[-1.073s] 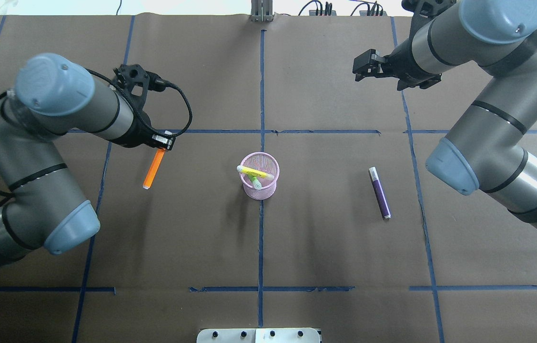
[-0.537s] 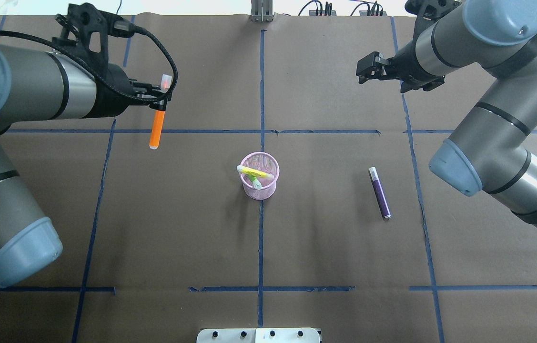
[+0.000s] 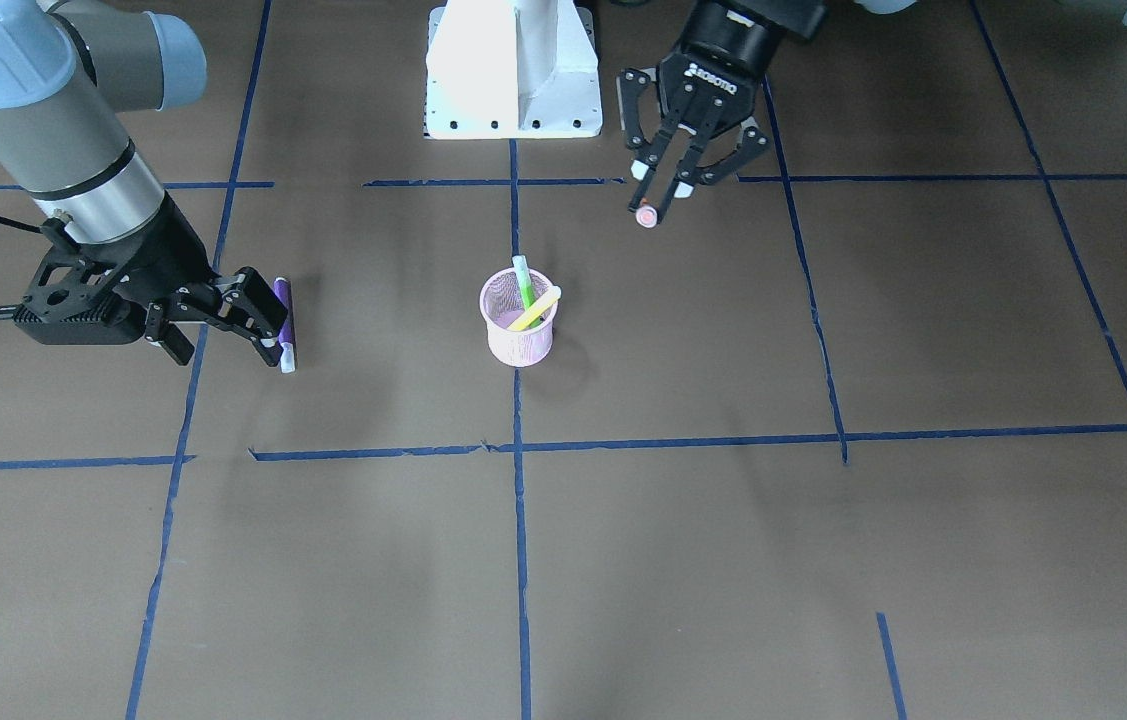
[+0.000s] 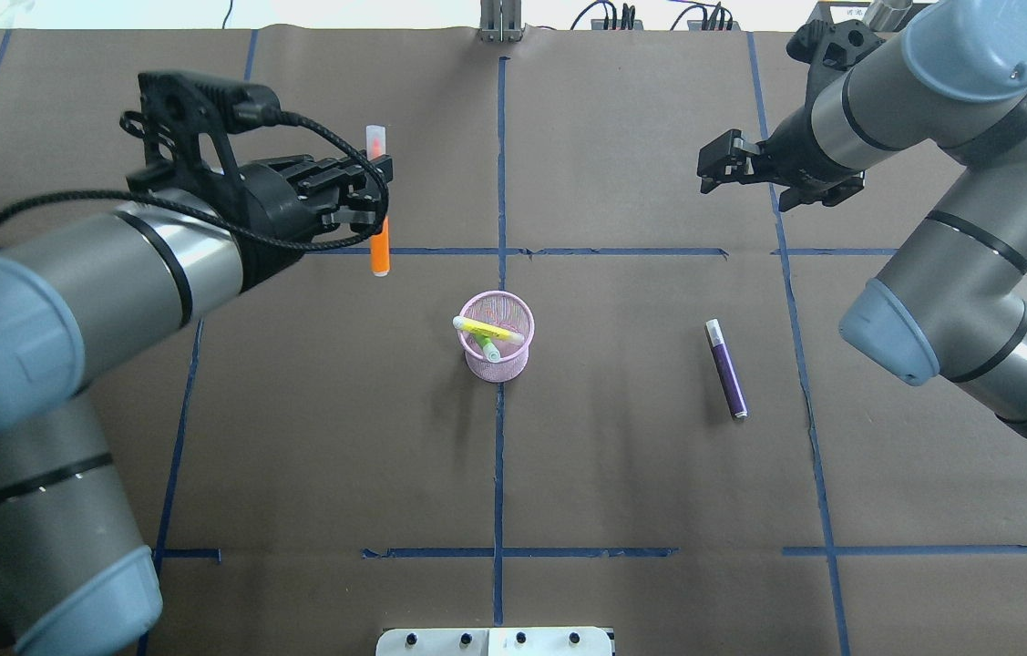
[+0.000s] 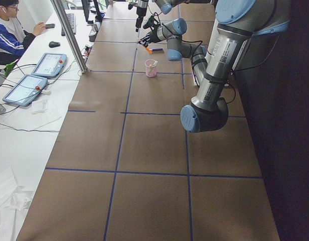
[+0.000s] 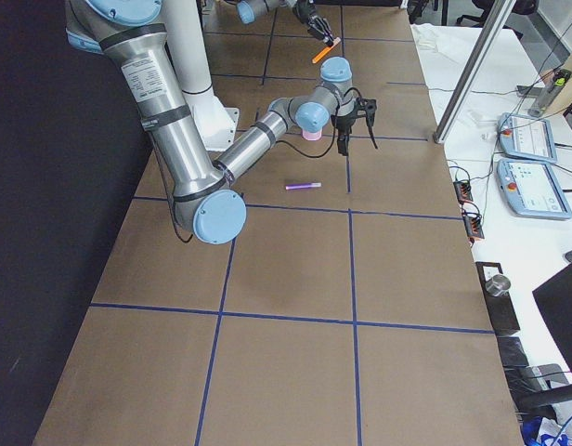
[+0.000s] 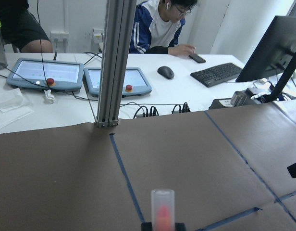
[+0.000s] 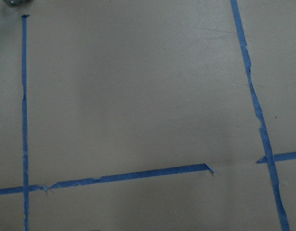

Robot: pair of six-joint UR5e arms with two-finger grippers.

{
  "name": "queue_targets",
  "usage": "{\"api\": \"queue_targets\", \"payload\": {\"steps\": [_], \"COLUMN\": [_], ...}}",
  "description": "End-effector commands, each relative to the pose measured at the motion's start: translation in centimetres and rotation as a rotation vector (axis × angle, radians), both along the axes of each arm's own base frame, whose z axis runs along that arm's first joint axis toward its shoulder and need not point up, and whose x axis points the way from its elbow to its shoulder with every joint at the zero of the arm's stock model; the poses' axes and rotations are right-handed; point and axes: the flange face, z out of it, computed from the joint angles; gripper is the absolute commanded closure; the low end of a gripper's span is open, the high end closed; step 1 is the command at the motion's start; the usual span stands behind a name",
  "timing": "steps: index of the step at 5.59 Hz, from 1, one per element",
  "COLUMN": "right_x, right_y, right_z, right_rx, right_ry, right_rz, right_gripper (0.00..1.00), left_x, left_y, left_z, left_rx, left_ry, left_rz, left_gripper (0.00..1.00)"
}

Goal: Collect pens into pen holder
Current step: 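Carry the orange marker over the pink cup and release it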

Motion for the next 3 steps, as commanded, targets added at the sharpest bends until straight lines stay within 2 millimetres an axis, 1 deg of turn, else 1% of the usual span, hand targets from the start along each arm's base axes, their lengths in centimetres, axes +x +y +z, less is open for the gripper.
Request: {"api": "queue_targets", "payload": {"steps": [1, 2, 3], "right_x": [0.1, 0.1, 0.2], "right_y": [0.0, 0.0, 0.2], "right_z": [0.6, 1.3, 1.7], "right_rx": [-0.011, -0.02, -0.037], "right_ry": [0.003, 0.011, 0.004], "right_rz": [-0.003, -0.005, -0.019], "right_gripper": [0.0, 0.0, 0.0], "left_x": [2.9, 4.4, 8.0], "left_y": [1.9, 2.3, 1.8], "left_z": [1.7, 2.8, 6.1], "left_rx": [0.015, 0.009, 0.033], "left_ry": [0.083, 0.089, 0.168], "left_rz": [-0.052, -0.087, -0.116], "left_gripper": [1.0, 1.0, 1.0]}}
